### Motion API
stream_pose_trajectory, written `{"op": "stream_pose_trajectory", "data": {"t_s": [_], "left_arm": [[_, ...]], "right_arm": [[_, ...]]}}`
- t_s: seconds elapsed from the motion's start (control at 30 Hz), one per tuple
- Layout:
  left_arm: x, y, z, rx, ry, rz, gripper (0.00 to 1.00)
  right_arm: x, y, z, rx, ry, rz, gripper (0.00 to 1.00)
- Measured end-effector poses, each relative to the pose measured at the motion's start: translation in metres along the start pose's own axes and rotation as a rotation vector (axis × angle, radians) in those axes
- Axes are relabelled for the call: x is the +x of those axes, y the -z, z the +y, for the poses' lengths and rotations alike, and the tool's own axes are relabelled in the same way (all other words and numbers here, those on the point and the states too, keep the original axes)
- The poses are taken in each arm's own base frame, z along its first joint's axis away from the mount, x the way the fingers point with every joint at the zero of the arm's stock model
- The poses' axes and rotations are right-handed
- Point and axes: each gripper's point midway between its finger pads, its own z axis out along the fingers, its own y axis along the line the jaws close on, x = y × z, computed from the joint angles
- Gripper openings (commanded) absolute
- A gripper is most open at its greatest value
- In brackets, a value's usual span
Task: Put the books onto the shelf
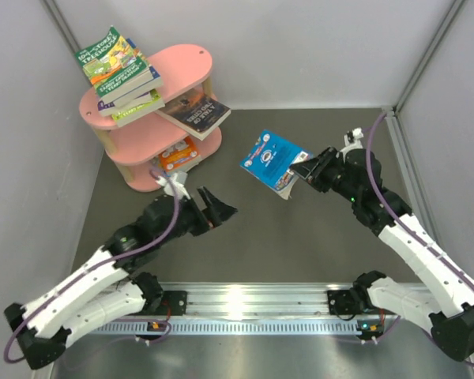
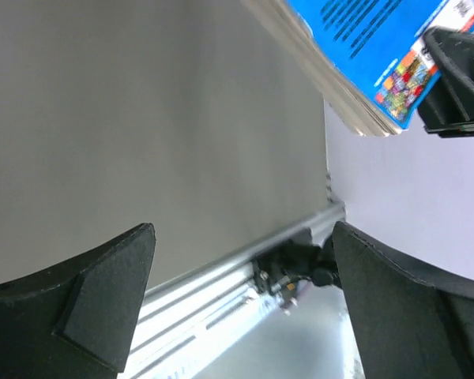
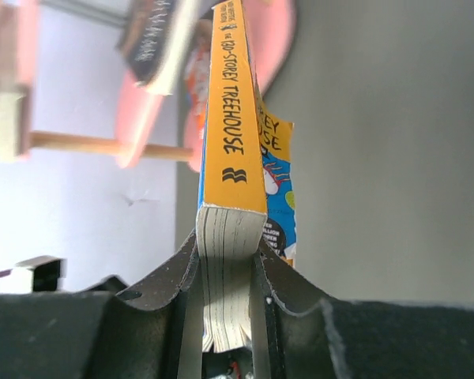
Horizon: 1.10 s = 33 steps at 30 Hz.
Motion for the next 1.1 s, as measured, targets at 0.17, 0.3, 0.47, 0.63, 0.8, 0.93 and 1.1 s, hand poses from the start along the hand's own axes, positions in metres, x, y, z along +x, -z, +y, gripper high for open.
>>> {"op": "stream_pose_trajectory", "data": {"t_s": [0.17,0.3,0.47,0.63,0.8,0.93,1.1], "left_arm": [[-0.055,0.071,-0.007,-0.093,-0.166,-0.201,0.99],[-0.075,0.106,0.017,-0.245,-0.266,-0.278,0.99],[-0.081,0.127,0.053,-0.405,-0.362,-0.299,0.99],[-0.088,0.151,0.059,-0.388,-0.383,-0.364,0.99],[-0.089,0.165,0.06,-0.347,-0.383,-0.393,0.99],[-0.084,0.173,0.063,-0.309,-0.366,-0.389,0.99],[-0.081,0.19,0.069,-0.186,-0.293,-0.382,0.96]], "right_arm": [[-0.007,-0.007,0.049,-0.116,0.013,0.069,0.0],[0.002,-0.026,0.071,-0.197,-0.025,0.163,0.0],[0.013,-0.06,0.083,-0.251,-0.11,0.265,0.0],[0.011,-0.085,0.106,-0.341,-0.199,0.32,0.0],[0.005,-0.093,0.134,-0.459,-0.27,0.361,0.0],[0.002,-0.099,0.147,-0.526,-0.325,0.39,0.0],[0.003,-0.117,0.146,-0.537,-0.378,0.415,0.0]]}}
